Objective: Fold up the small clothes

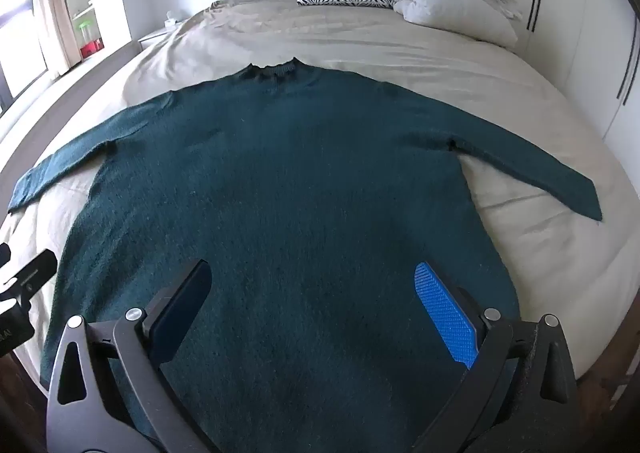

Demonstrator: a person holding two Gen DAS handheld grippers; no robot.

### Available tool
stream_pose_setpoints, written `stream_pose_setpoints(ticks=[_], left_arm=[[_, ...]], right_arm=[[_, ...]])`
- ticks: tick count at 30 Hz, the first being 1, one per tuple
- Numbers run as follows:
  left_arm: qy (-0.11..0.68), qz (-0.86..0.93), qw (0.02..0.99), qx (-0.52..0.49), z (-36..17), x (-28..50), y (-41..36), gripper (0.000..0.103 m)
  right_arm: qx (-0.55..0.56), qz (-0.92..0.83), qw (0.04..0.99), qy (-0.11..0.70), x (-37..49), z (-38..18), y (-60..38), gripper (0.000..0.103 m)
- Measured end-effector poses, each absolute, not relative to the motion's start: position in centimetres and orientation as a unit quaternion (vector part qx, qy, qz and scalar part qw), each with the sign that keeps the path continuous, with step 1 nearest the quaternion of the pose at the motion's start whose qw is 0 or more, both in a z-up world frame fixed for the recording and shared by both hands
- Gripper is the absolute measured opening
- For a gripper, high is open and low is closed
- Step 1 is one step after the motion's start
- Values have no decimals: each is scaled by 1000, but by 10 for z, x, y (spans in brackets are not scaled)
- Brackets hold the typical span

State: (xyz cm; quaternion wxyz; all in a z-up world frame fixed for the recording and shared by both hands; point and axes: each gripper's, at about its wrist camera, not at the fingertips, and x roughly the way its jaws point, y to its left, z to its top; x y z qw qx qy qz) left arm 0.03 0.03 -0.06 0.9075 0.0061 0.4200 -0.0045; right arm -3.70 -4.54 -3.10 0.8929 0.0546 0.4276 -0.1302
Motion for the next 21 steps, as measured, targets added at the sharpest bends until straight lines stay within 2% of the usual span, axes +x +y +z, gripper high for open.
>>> stream_pose_setpoints(ticks=[21], left_arm=[[413, 5, 911, 7, -2, -3, 7, 103]], right_arm=[[40, -146, 887, 436, -43, -29, -39, 103]])
